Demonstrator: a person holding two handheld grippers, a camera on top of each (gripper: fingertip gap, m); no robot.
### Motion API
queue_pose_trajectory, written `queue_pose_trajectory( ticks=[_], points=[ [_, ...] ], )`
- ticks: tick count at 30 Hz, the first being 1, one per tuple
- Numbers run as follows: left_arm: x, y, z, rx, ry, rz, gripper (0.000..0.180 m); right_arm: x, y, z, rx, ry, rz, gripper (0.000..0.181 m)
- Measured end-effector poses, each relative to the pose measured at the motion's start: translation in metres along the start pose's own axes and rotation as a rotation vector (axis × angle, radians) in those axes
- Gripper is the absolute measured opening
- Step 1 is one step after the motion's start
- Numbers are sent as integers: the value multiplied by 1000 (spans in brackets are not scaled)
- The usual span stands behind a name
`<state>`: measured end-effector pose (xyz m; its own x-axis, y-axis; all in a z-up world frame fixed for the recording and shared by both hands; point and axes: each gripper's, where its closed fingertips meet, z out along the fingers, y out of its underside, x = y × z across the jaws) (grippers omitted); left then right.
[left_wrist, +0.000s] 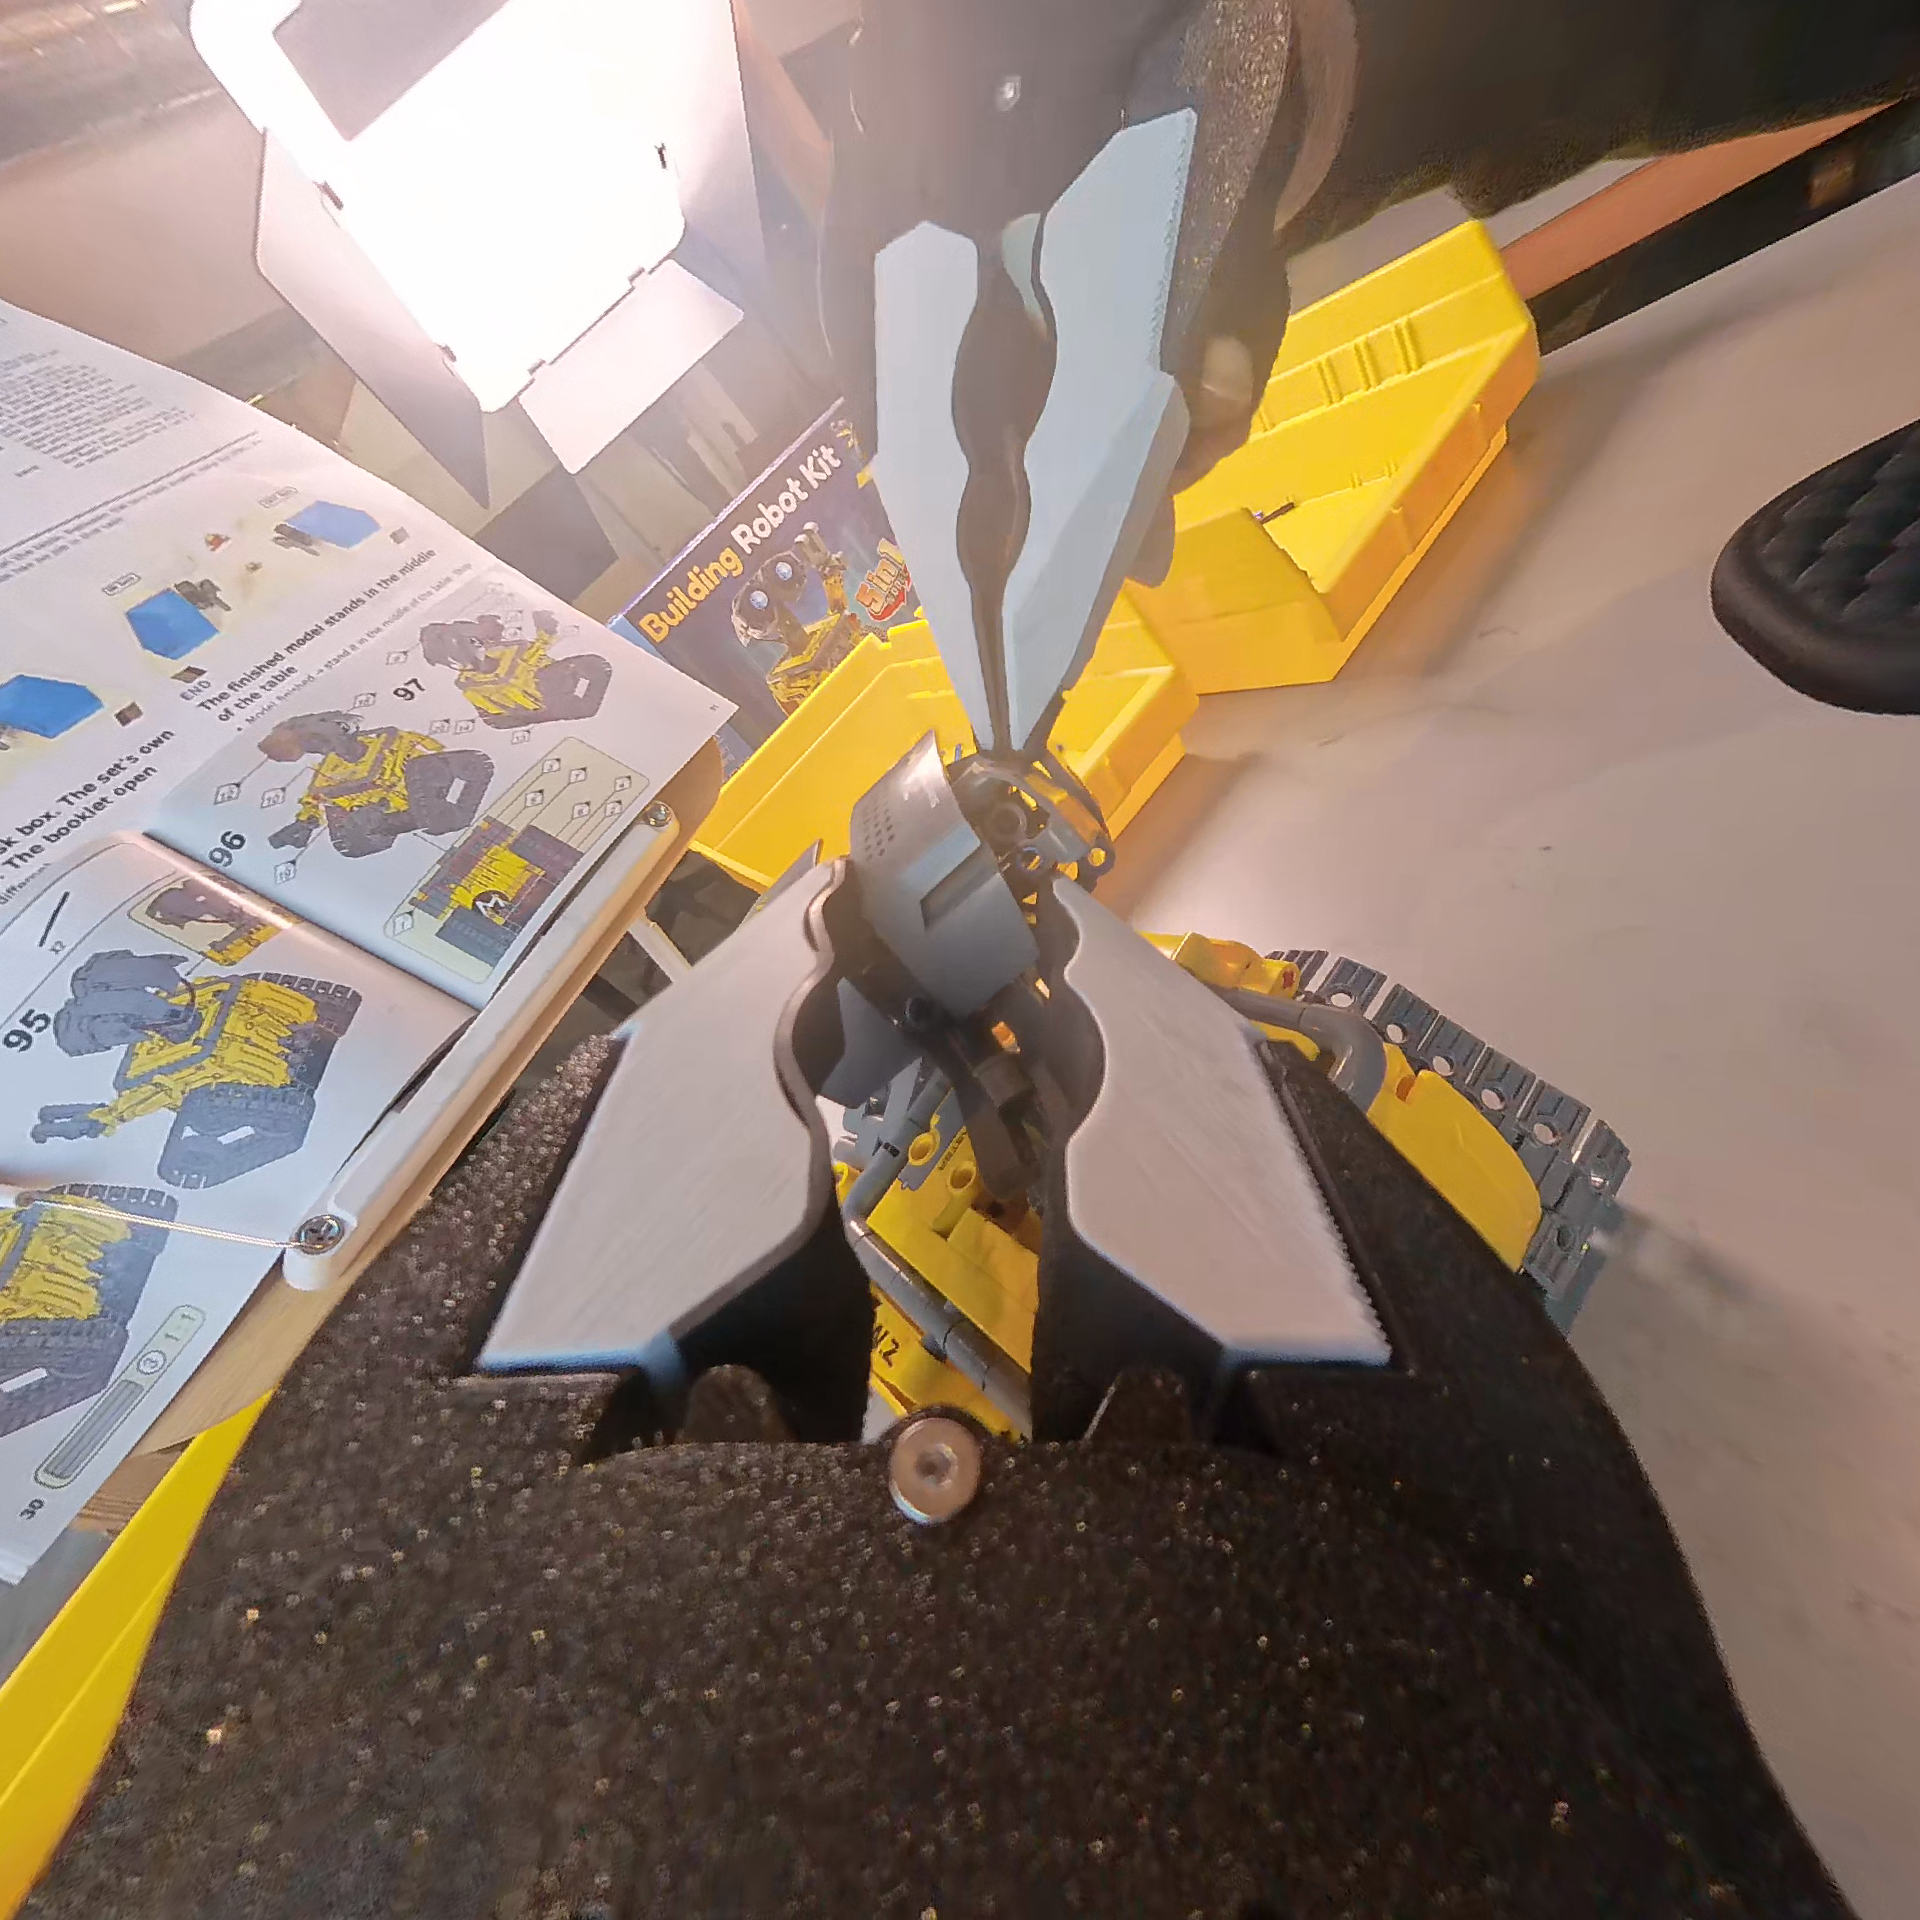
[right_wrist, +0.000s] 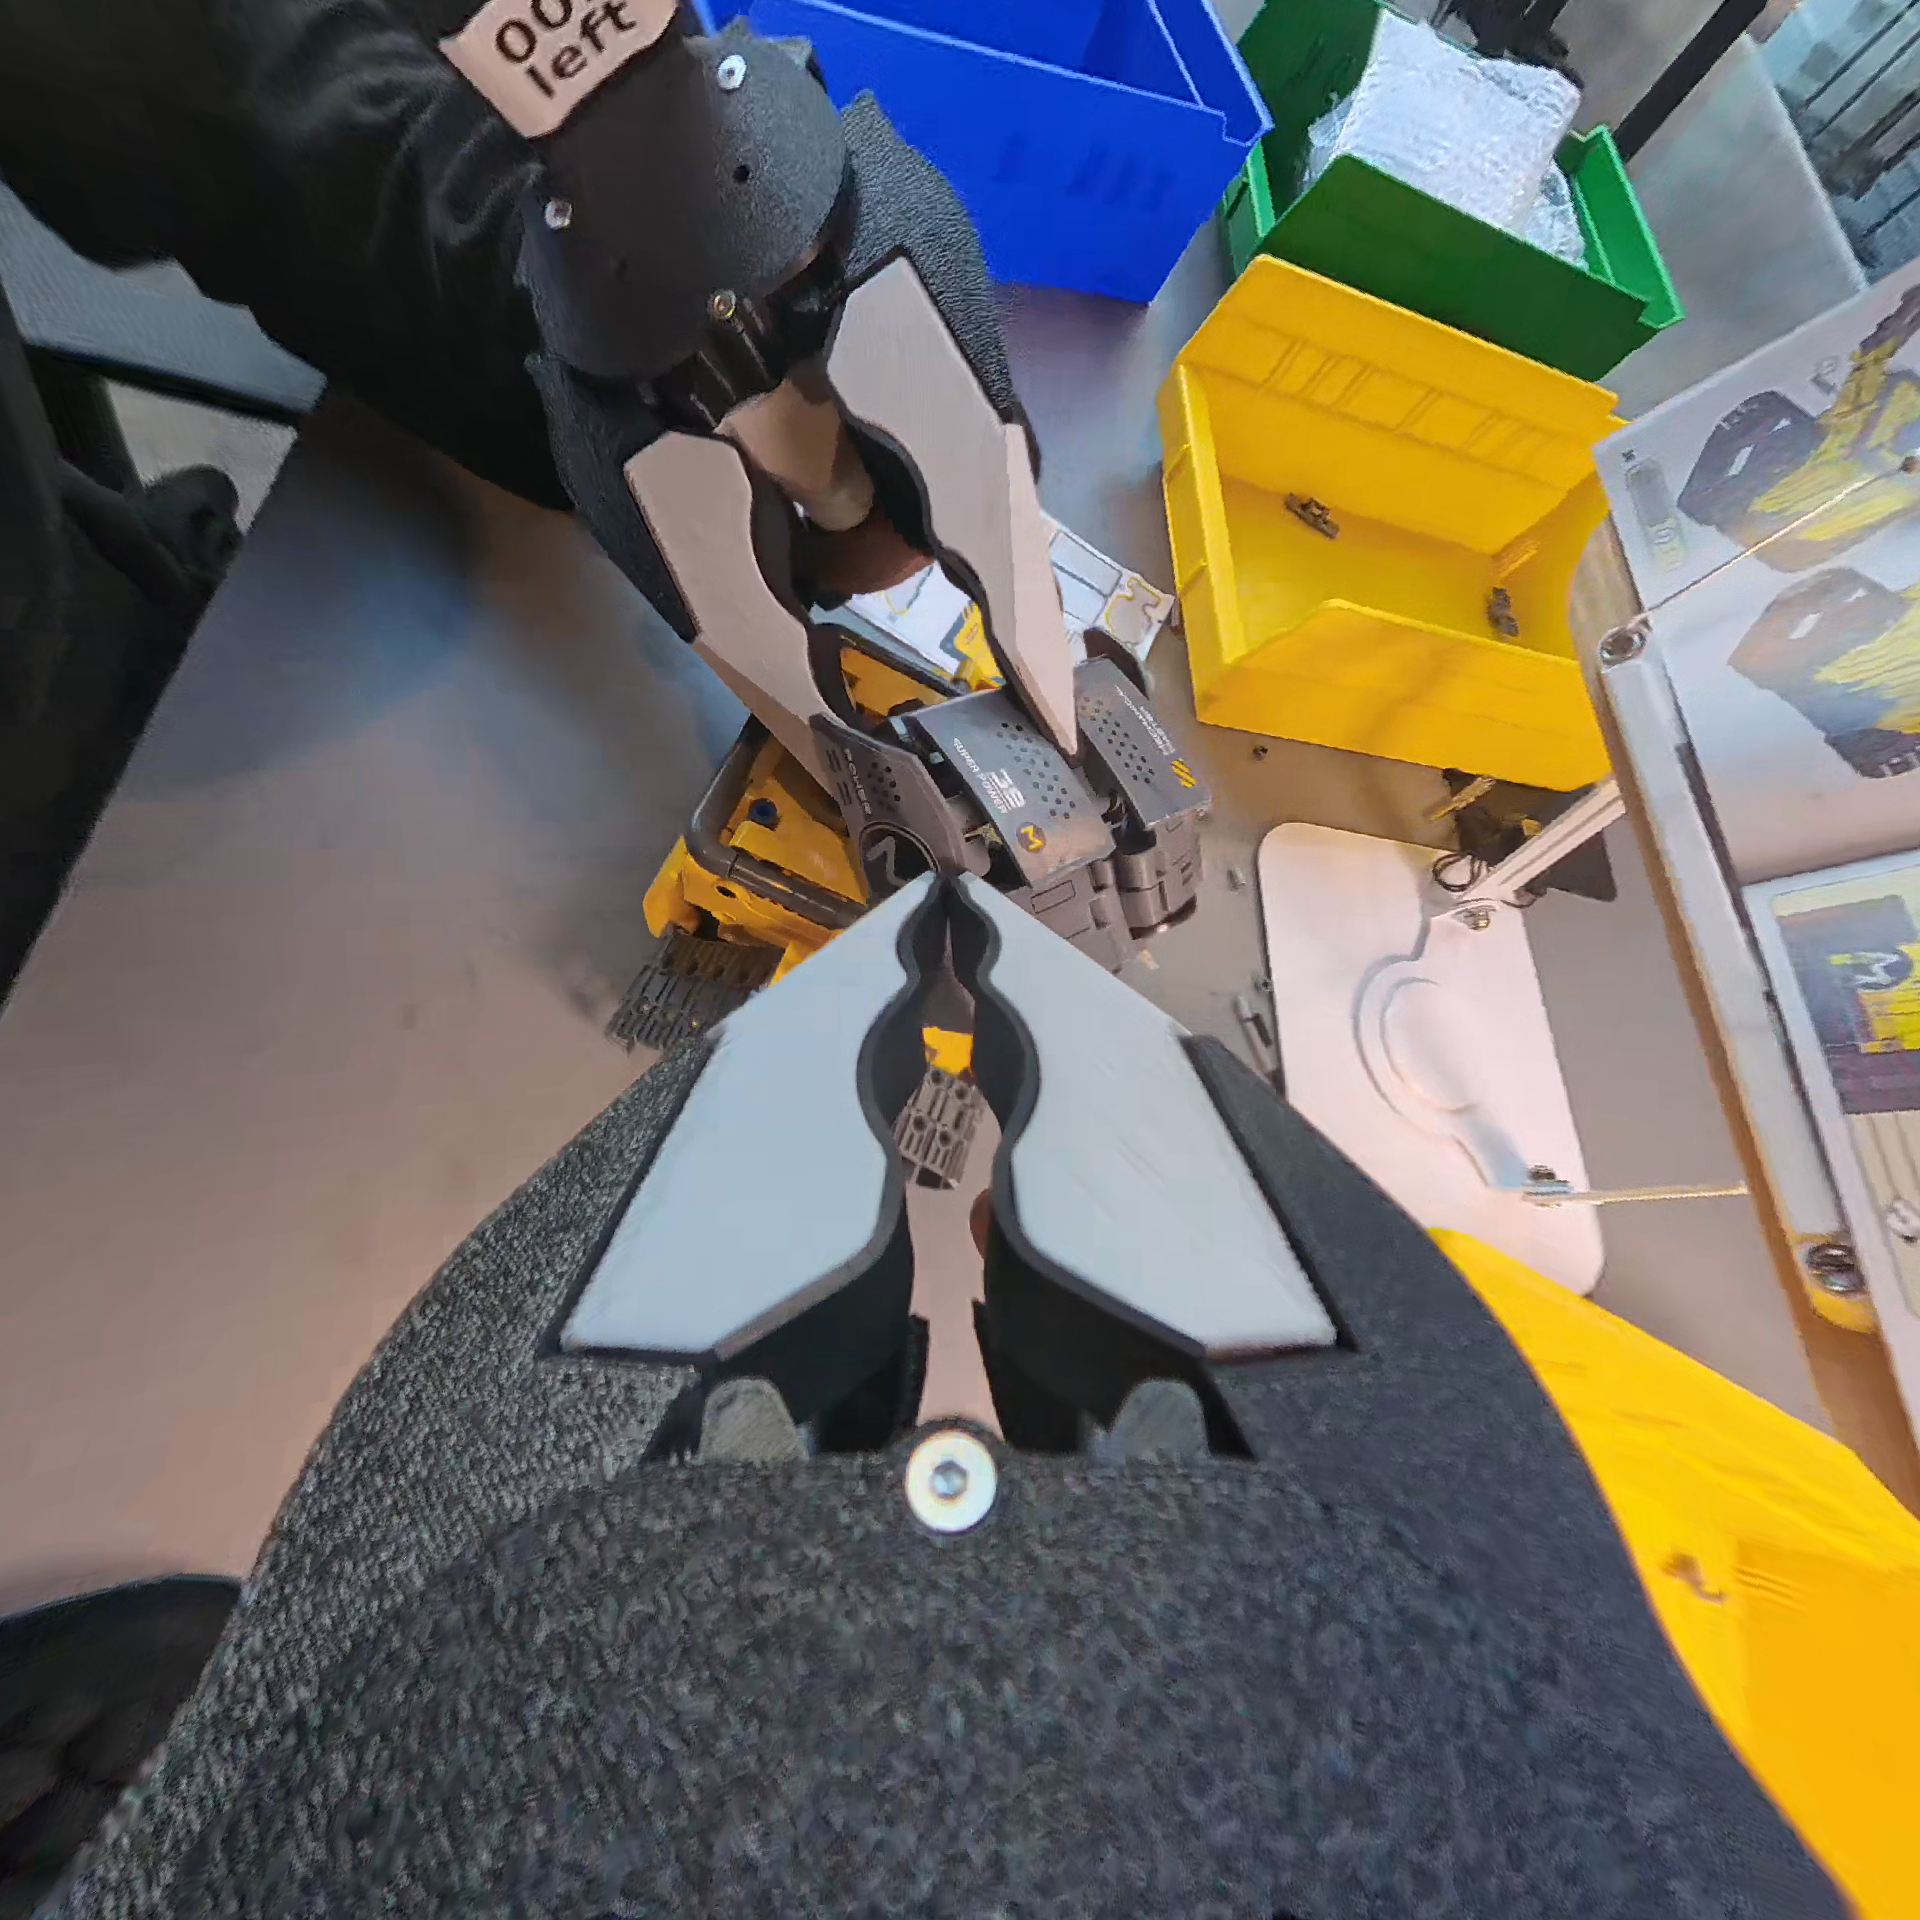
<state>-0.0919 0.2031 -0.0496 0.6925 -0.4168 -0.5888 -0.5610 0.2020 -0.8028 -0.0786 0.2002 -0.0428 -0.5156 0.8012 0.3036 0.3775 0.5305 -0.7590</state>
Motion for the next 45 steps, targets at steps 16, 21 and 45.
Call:
queue_pose_trajectory(
  ticks=[16, 21, 45],
  points=[
    [-4, 2, 1, -58, -85, 36, 32, 0, -16, 0, 400, 515, 330, 0],
    [-4, 2, 0, -67, -90, 37, 32, -4, -22, 2, 425, 561, 295, 0],
    [-44, 28, -48, -131, 107, -242, 47, -4, -4, 6, 279, 685, 256, 58]
  ],
)
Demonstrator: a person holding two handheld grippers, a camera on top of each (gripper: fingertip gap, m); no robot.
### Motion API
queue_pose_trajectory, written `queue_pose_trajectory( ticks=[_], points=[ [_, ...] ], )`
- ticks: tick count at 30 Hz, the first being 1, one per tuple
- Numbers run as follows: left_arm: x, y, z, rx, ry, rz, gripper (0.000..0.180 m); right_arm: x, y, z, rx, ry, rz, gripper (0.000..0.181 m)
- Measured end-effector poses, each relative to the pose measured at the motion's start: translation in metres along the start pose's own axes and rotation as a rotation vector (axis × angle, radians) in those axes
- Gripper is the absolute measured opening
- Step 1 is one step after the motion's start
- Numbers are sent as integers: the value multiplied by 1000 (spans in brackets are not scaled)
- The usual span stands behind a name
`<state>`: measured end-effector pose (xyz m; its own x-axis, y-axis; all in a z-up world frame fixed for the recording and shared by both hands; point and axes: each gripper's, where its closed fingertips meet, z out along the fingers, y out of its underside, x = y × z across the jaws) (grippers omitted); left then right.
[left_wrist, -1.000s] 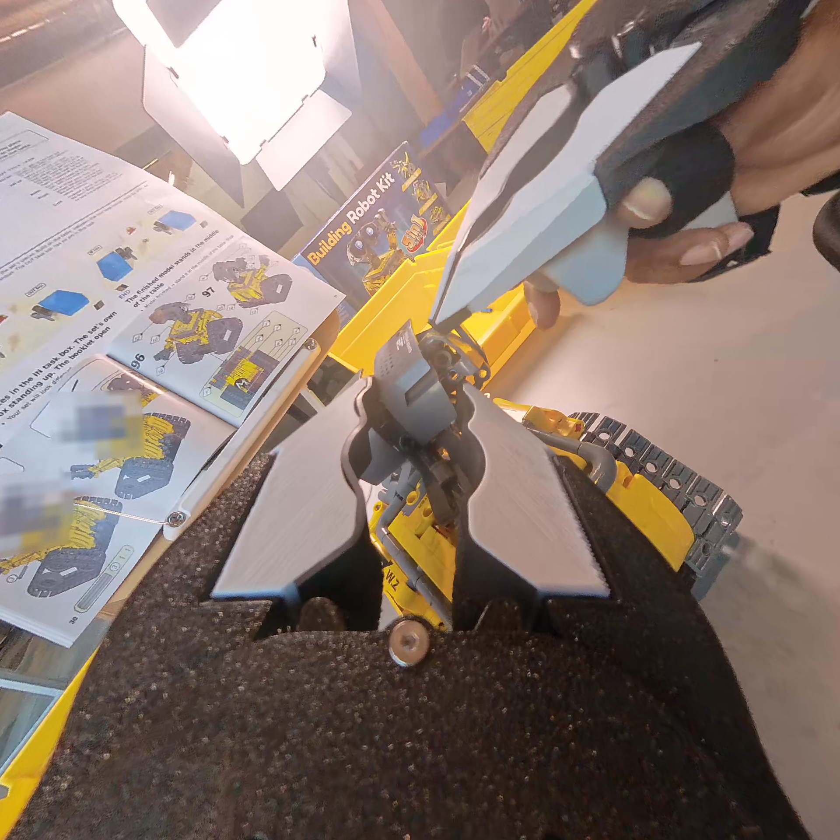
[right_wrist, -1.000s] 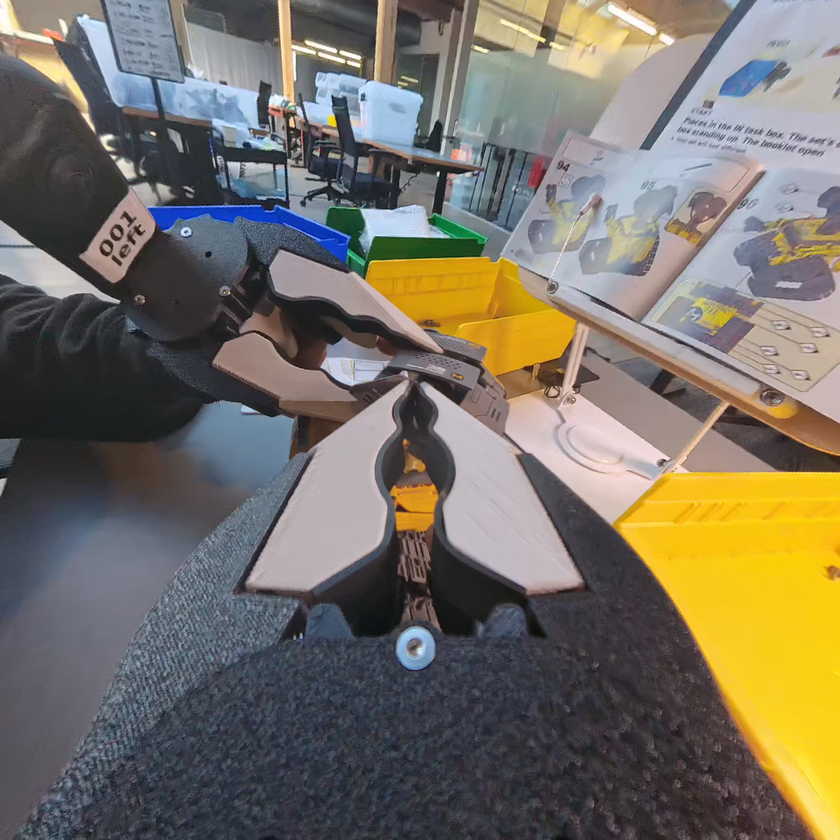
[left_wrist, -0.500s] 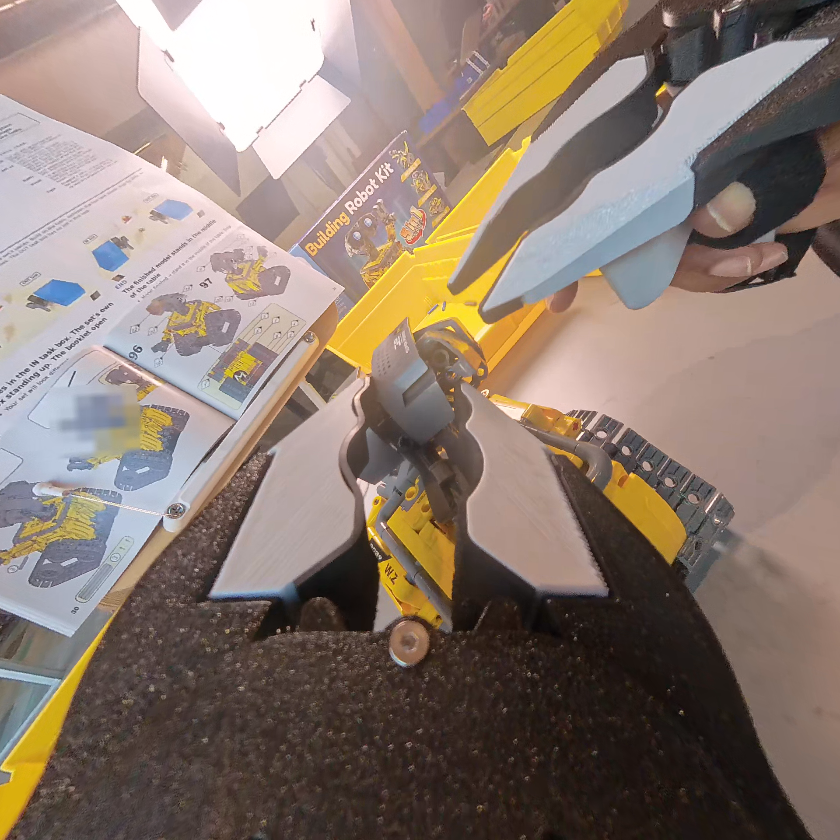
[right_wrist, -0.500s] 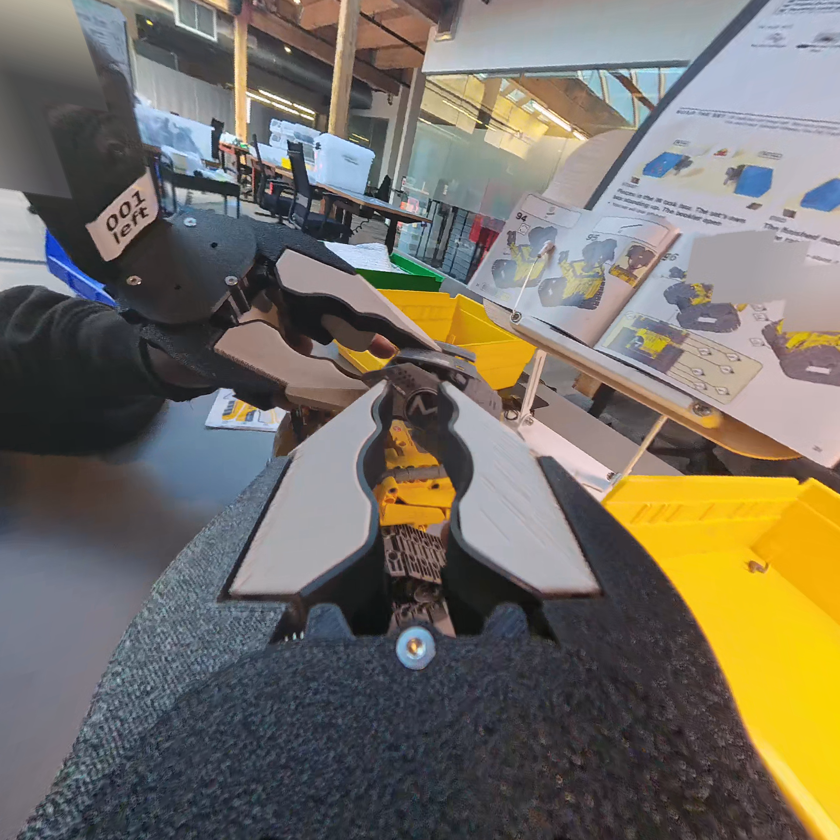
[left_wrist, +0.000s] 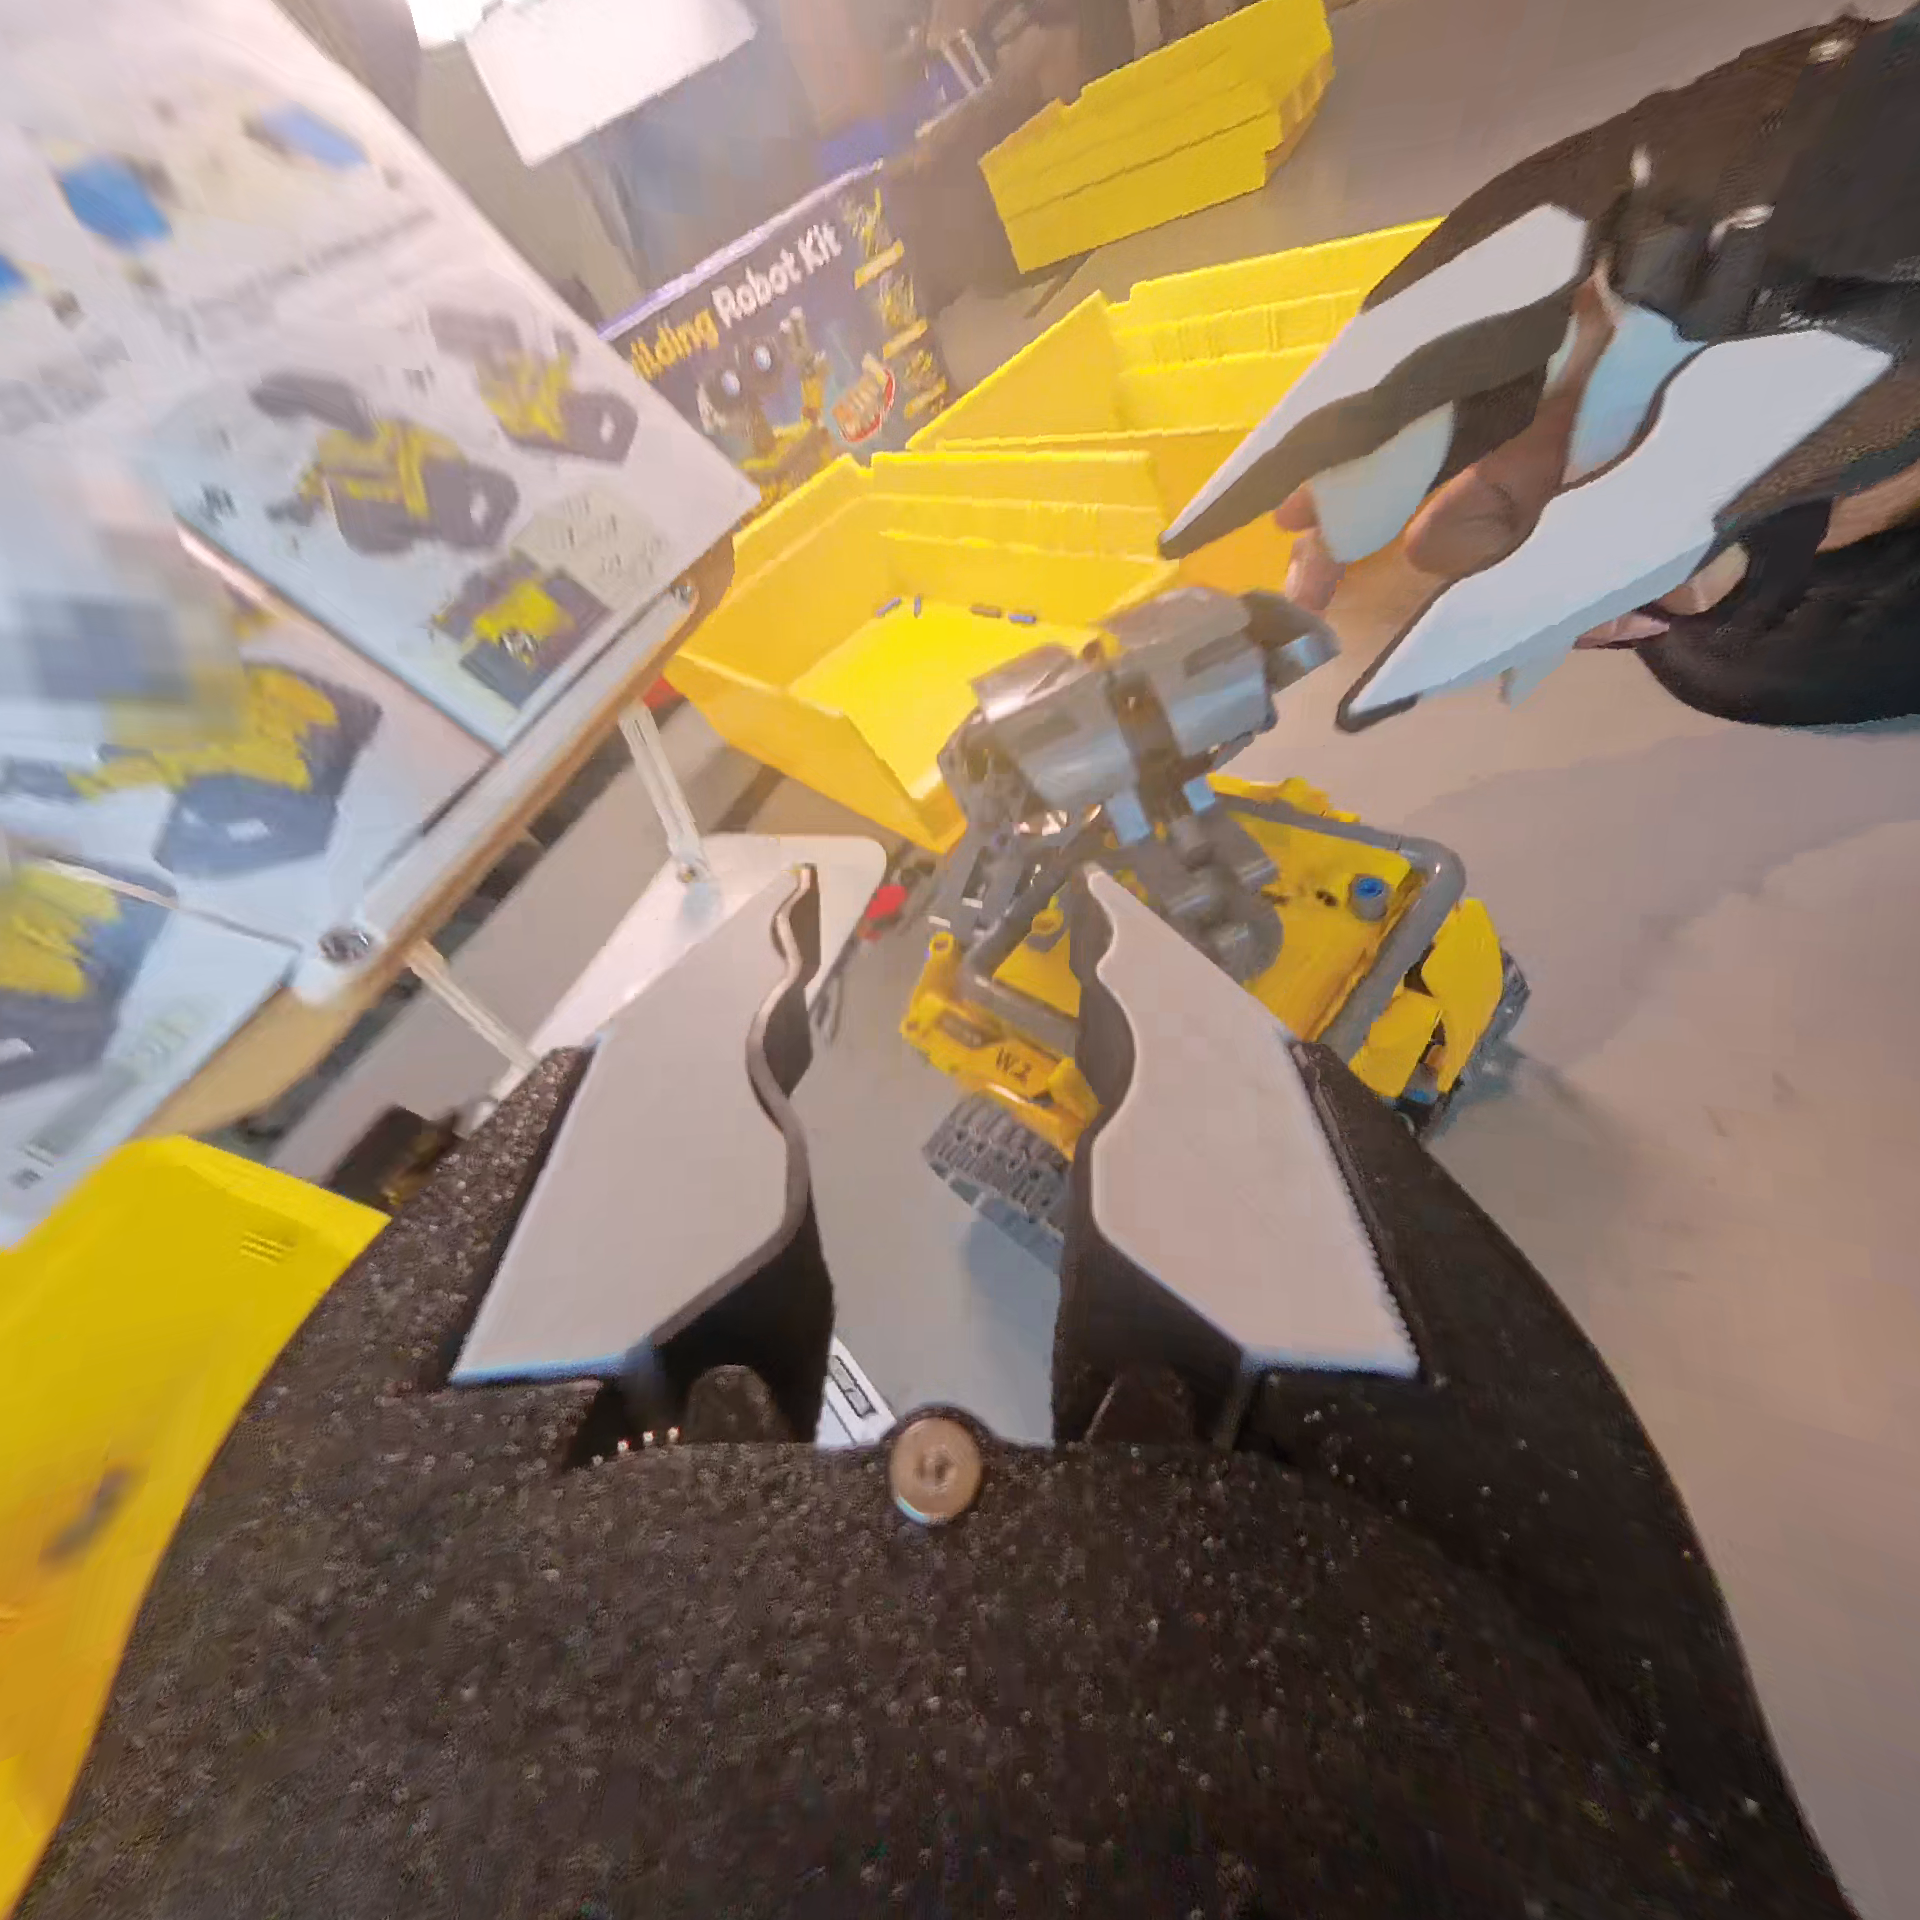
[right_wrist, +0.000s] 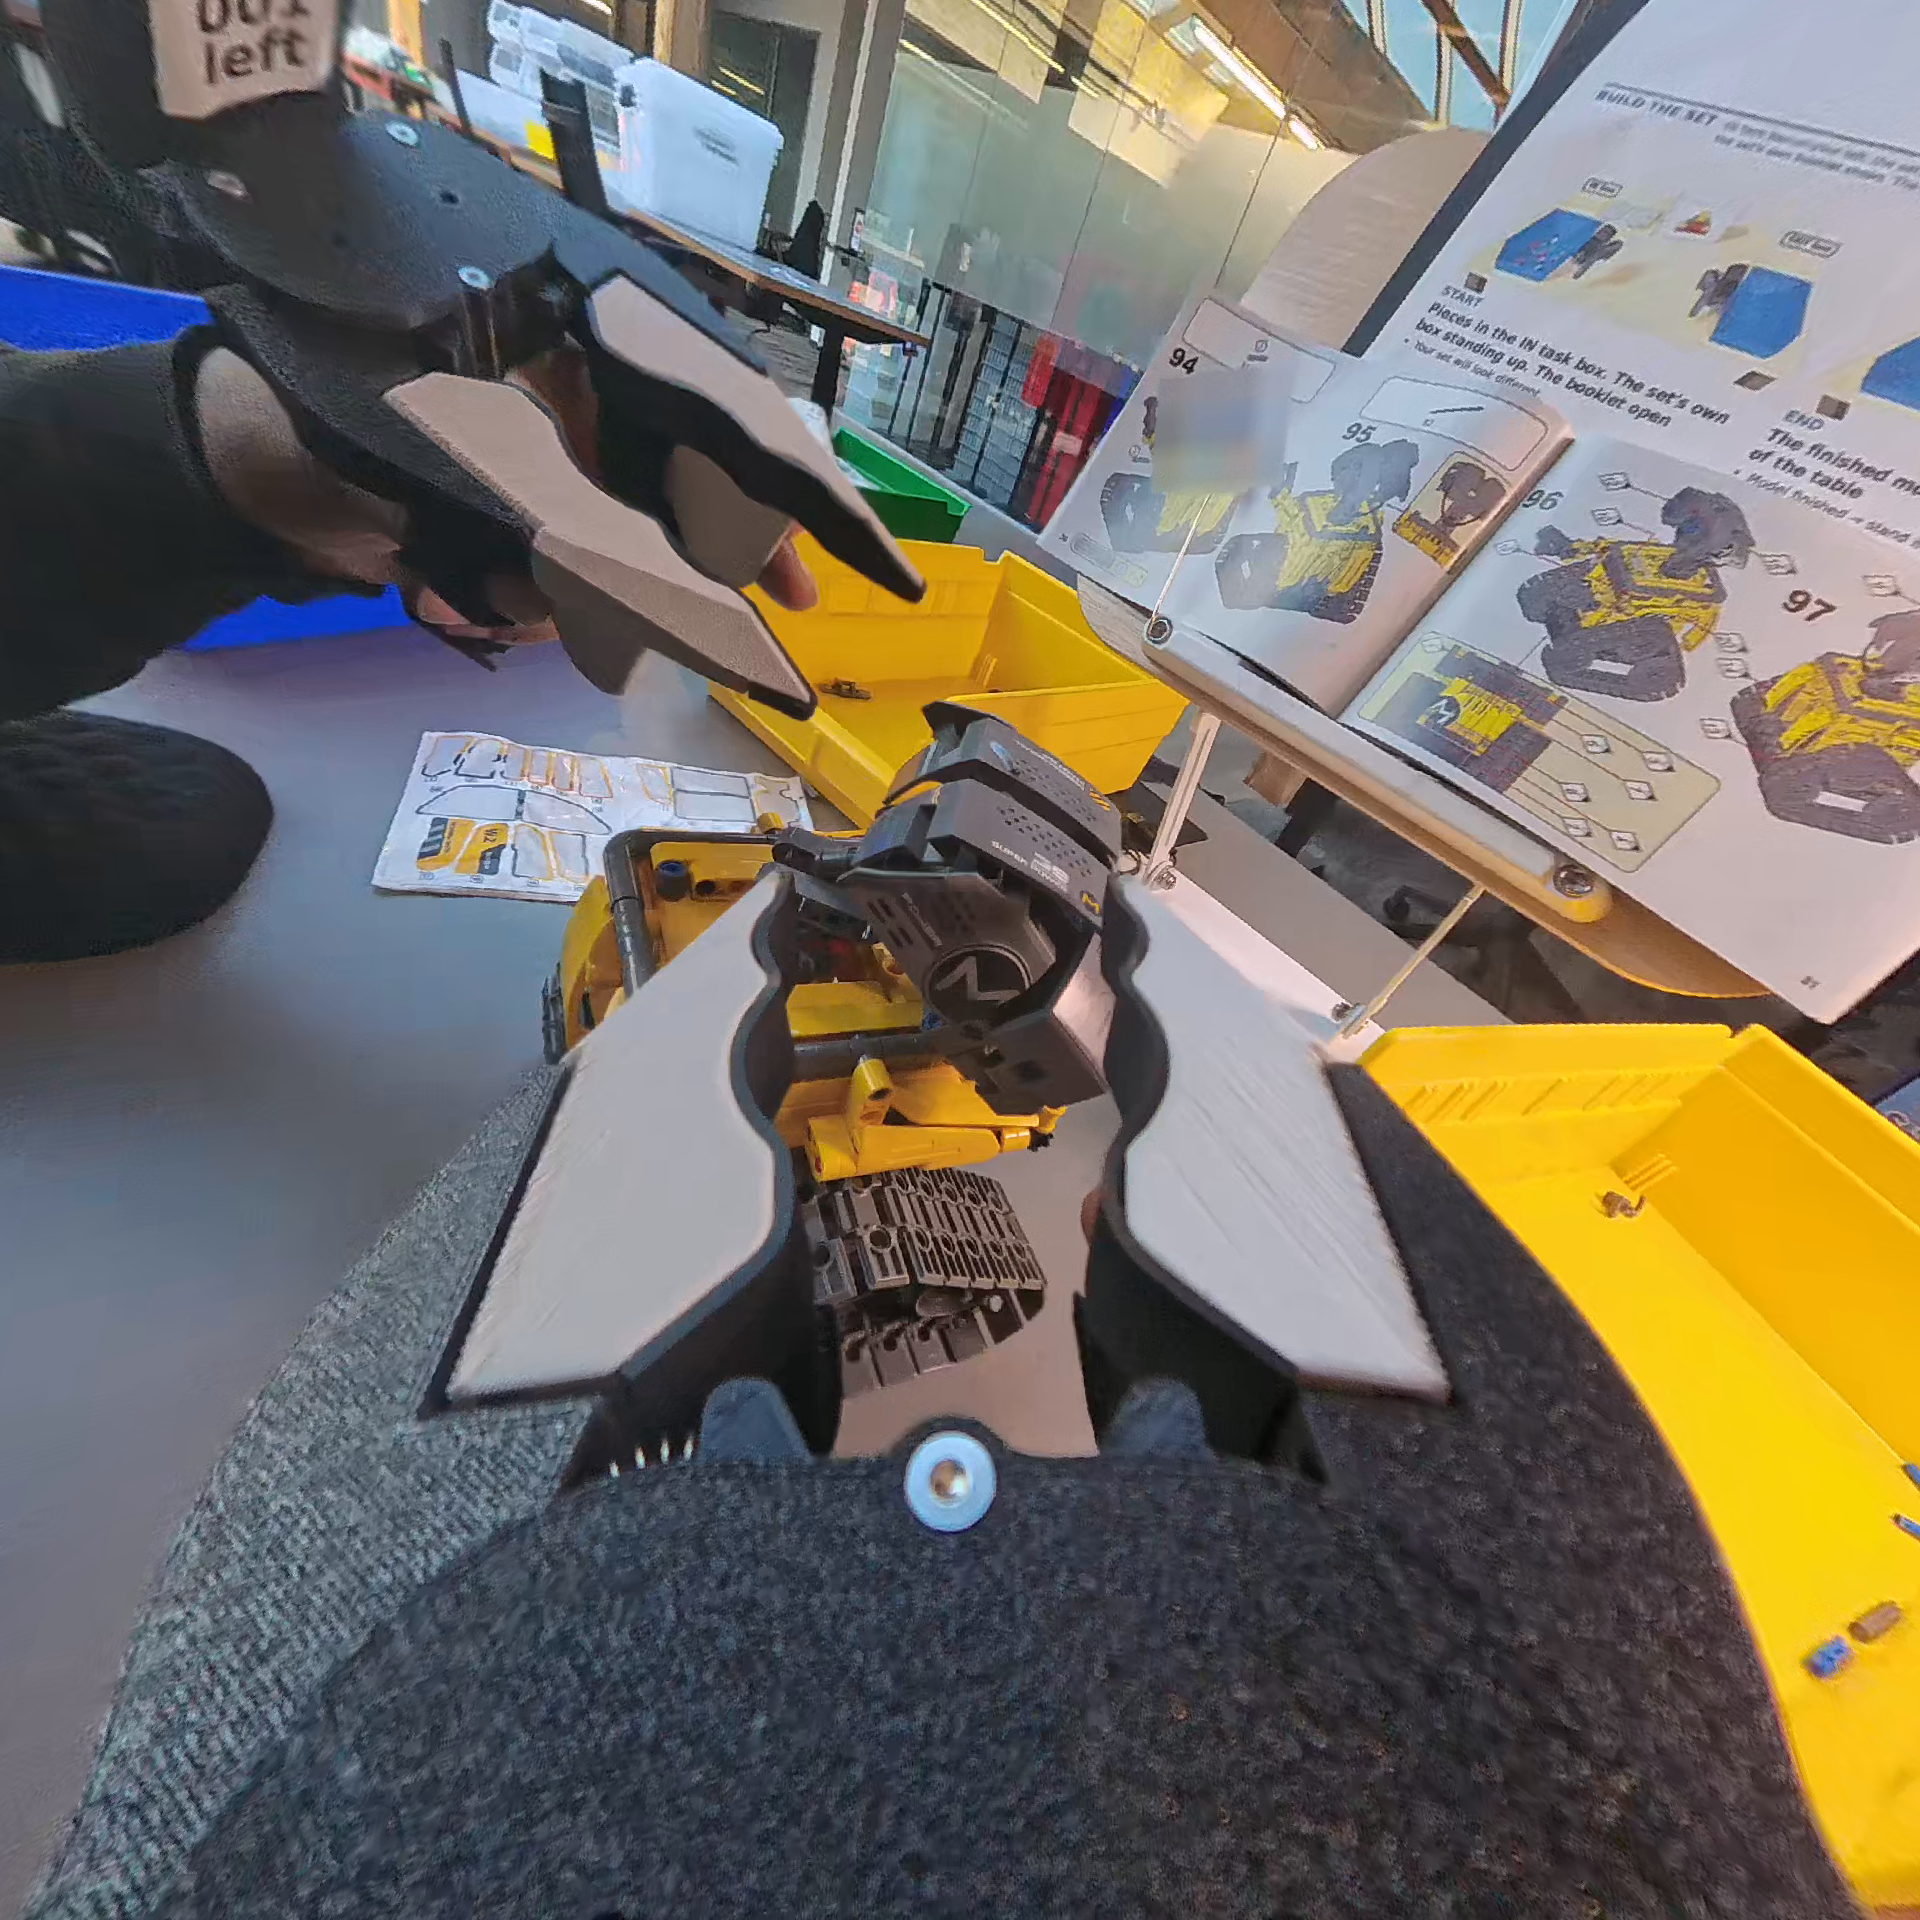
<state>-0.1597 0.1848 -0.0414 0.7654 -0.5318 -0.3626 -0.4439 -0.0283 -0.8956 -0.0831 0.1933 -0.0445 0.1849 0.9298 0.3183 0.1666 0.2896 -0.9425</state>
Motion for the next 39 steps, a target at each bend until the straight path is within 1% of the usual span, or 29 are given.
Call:
queue_pose_trajectory(
  ticks=[3, 6, 7, 9, 11, 14, 17, 19, 24, 26, 31, 39],
  points=[
    [-3, 26, 3, 0, 89, -212, 49, -4, -1, 2, -18, 6, -69, 49],
    [-5, 37, 8, 55, 138, -362, 50, -5, -2, 6, -20, 44, -158, 40],
    [-5, 36, 10, 77, 157, -404, 50, -2, -3, 6, -15, 62, -184, 35],
    [-6, 28, 13, 125, 197, -464, 52, -3, -3, 7, -11, 58, -228, 33],
    [-6, 17, 15, 162, 228, -487, 51, -2, -2, 7, -9, 52, -272, 32],
    [-3, 8, 23, 168, 256, -482, 50, -2, -2, 4, 4, 62, -303, 32],
    [1, 4, 28, 171, 271, -474, 48, 0, -1, -1, -7, 120, -330, 32],
    [6, 1, 27, 186, 283, -475, 43, -2, -1, -5, -12, 151, -295, 28],
    [16, -6, 21, 194, 276, -449, 24, -9, -3, -6, 2, 263, -220, 16],
    [17, -7, 18, 181, 240, -418, 24, -9, -3, -5, 4, 302, -207, 15],
    [20, -6, 14, 143, 149, -322, 23, -8, -5, -3, 9, 315, -142, 14],
    [23, -6, 8, 94, 56, -225, 18, -6, -2, -4, -36, 344, -255, 10]
  ],
)
